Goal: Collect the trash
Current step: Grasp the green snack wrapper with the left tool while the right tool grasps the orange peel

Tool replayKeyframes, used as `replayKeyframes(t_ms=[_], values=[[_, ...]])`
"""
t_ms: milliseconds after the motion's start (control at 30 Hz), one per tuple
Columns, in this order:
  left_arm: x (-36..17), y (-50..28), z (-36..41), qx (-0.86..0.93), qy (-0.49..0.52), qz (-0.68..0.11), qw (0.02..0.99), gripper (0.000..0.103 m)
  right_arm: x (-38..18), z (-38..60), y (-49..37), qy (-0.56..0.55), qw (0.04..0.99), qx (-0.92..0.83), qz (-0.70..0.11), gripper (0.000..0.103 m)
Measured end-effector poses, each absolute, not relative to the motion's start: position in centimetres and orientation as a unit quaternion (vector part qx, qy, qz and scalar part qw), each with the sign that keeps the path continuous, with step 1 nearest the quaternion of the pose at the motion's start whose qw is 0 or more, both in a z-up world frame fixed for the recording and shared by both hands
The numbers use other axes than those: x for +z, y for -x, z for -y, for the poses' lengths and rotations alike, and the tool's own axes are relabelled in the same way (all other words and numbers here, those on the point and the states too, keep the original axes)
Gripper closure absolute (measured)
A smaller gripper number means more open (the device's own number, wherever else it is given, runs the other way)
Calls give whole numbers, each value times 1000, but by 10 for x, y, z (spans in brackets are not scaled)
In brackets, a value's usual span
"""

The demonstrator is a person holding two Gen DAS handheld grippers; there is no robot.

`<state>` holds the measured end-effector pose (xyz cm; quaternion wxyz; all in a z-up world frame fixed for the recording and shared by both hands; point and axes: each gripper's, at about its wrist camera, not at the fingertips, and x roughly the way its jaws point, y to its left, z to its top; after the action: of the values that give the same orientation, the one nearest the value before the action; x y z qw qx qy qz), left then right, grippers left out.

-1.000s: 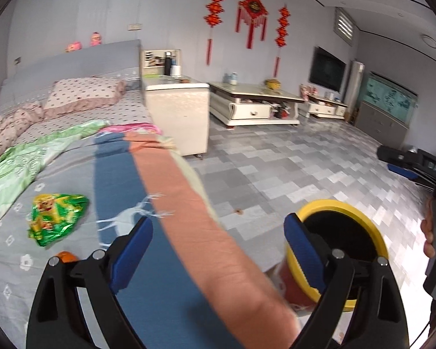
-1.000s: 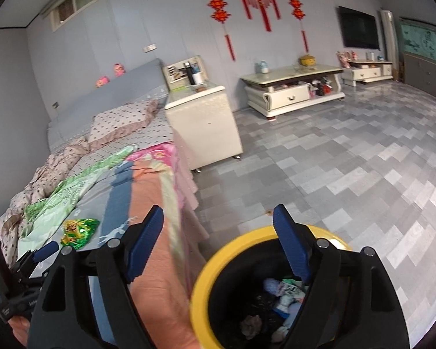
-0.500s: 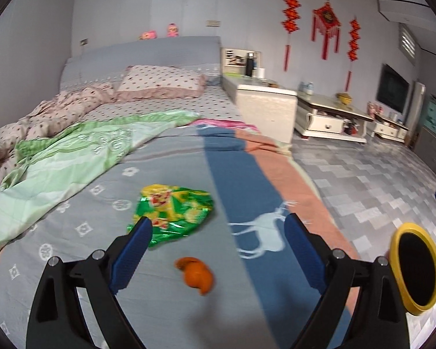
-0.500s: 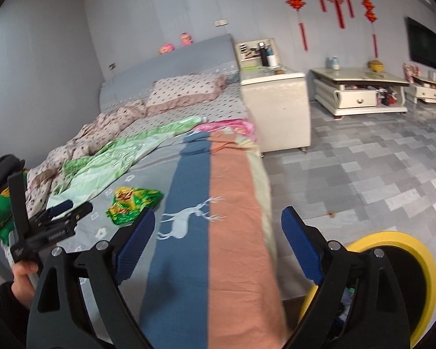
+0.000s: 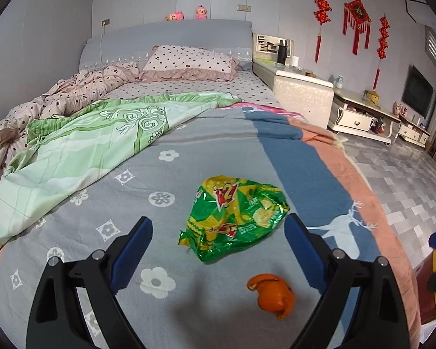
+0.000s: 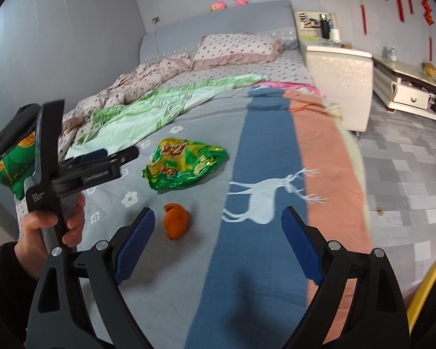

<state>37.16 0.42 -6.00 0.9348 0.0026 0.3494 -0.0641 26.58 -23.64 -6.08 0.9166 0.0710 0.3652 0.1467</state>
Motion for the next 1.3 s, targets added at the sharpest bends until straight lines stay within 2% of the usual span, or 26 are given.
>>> replayKeyframes(t_ms=[567, 667, 733, 833, 867, 933, 967, 1000, 1067, 1300], values=[[-112, -443, -9, -74, 0, -381, 922, 15, -156, 142, -344, -13, 885, 194, -422, 19], [-124, -450, -6, -81, -1, -388, 918, 15, -168, 130, -351, 9, 883, 197, -425, 26], [-129, -453, -4, -87, -3, -392, 916, 22, -175, 124, -356, 18, 881, 201, -429, 32], [-139, -457, 1, -98, -8, -400, 911, 39, -187, 116, -362, 29, 874, 207, -438, 39], [-141, -458, 2, -101, -9, -402, 910, 48, -189, 115, -364, 30, 873, 208, -441, 45], [-145, -459, 3, -107, -7, -405, 908, 55, -193, 114, -368, 28, 870, 212, -444, 52], [-147, -460, 3, -112, -2, -407, 907, 62, -194, 113, -369, 29, 869, 214, -445, 59], [-148, -459, 3, -115, 2, -408, 906, 69, -195, 113, -370, 29, 868, 217, -446, 60], [-148, -459, 4, -122, 6, -407, 905, 73, -195, 112, -372, 30, 867, 221, -446, 63], [-133, -453, 2, -127, 12, -398, 909, 76, -193, 117, -377, 22, 867, 221, -447, 71]])
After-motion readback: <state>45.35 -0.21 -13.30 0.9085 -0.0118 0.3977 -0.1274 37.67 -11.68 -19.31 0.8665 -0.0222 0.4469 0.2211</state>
